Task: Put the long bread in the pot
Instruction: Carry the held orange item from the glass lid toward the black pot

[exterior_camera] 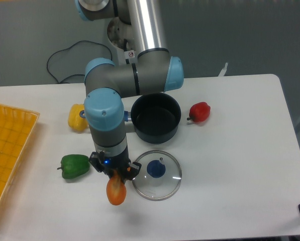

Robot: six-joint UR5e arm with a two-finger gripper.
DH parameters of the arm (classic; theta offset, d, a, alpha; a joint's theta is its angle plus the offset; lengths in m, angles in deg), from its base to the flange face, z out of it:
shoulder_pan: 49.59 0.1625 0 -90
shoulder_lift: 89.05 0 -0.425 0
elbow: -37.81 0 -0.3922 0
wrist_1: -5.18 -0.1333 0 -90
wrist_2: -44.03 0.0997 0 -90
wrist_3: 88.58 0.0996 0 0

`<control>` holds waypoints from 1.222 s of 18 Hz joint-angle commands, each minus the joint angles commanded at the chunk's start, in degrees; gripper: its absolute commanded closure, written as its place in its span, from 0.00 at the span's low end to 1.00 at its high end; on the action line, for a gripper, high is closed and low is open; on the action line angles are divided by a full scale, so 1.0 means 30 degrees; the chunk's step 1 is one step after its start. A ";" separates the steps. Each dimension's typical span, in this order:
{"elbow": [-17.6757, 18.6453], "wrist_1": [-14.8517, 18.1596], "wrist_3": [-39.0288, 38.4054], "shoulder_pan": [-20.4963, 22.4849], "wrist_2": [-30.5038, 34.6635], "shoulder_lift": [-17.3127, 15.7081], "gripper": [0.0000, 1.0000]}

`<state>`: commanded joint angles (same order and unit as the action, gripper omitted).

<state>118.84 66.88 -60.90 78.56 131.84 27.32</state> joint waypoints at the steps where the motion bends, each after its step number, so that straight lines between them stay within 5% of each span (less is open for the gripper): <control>1: 0.0000 0.0000 0.0000 -0.0029 0.0029 -0.0029 0.60; 22: 0.0469 0.0117 0.1025 0.1962 -0.1992 -0.1962 0.60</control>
<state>120.25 67.23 -57.82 84.44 125.86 21.43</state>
